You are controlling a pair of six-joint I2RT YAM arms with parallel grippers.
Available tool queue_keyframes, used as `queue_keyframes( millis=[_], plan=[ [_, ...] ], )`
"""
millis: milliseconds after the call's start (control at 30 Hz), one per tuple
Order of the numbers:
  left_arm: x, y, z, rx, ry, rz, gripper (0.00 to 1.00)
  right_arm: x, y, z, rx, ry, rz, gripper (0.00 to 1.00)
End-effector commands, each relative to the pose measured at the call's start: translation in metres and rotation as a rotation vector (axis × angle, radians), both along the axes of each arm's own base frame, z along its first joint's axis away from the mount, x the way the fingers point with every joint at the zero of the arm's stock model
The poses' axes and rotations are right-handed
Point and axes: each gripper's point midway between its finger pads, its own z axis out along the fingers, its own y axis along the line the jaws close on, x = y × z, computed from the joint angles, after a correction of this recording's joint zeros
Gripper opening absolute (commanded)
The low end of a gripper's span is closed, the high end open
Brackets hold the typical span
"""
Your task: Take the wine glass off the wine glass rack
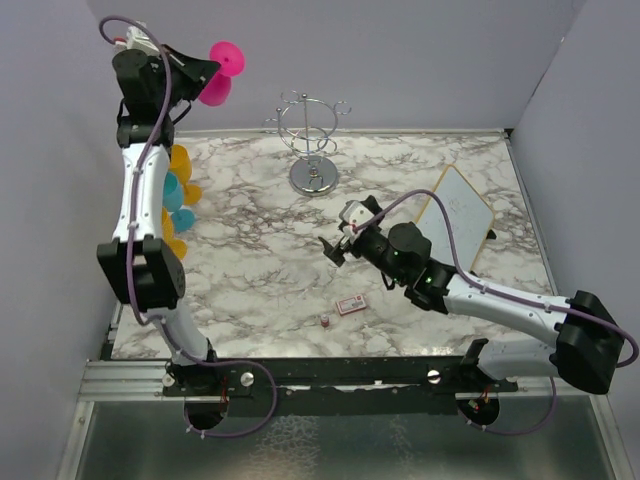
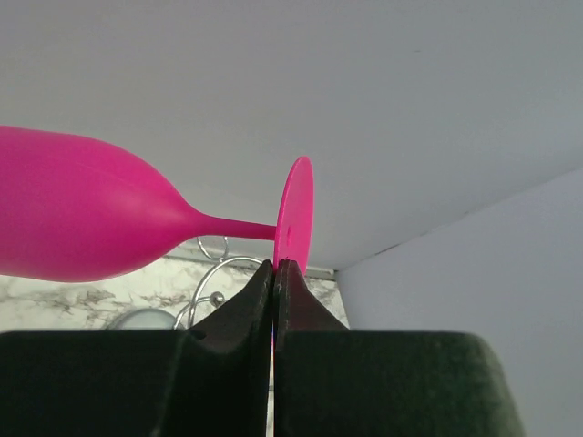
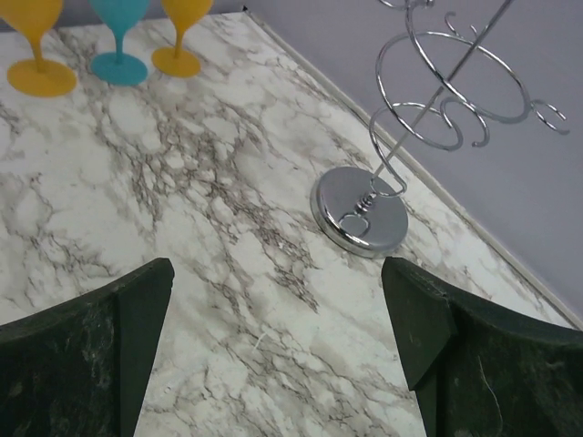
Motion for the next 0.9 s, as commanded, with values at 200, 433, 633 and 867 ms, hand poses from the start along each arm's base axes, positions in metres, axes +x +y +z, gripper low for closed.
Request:
queue_keyframes(
  millis=[200,433,633,867],
  plan=[
    [-0.147,-0.014,0.063,0.355,-0.304,-0.004,0.0,-0.009,0.006,0.013,0.181,0.367,0.011,1.0],
    [-0.21,-0.067,0.016,0.398,-0.346,-0.198,0.0,0.011,-0.026,0.034,0.33,0.63,0.079,1.0],
    [-0.264,-0.117,-0.032,0.382,-0.386,-0.412,0.0,-0.02,-0.024,0.053,0.362,0.645,0.254,1.0],
    [-0.306,-0.147,-0.083,0.343,-0.328,-0.574,0.0,-0.044,-0.02,0.052,0.392,0.735,0.45,1.0]
  ],
)
